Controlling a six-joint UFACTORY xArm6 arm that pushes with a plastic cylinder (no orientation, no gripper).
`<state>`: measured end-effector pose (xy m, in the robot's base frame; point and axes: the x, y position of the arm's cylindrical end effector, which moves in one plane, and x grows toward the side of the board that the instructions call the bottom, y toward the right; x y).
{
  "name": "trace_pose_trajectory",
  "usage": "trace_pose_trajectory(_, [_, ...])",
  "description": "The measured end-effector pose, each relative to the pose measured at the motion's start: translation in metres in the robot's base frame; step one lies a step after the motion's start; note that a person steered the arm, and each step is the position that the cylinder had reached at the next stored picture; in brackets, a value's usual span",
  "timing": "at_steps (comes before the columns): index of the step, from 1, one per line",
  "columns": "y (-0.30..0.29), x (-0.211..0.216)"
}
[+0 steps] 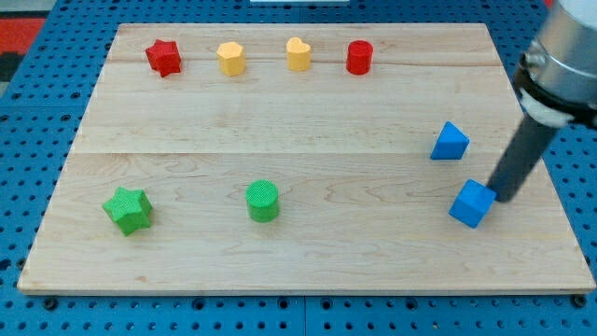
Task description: Slide red circle slightly to the right
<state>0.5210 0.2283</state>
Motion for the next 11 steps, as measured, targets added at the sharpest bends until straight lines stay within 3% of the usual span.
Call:
trace_pose_trajectory(2, [-0.024,0.006])
trace_pose_trajectory(3, [-0.007,0.005])
trace_pose_trajectory(4, [-0.086,-0.040])
trace_pose_trajectory(5, [-0.153,-0.041])
trace_pose_trajectory(6, [-0.200,-0.102])
trace_pose_trajectory(7, [-0.193,-0.197])
trace_pose_trajectory(8, [-0.178,-0.256])
trace_pose_trajectory(9, [-0.149,-0.271])
trace_pose_trajectory(10, [-0.100,-0.250])
trace_pose_trajectory(11, [-0.111,-0.278])
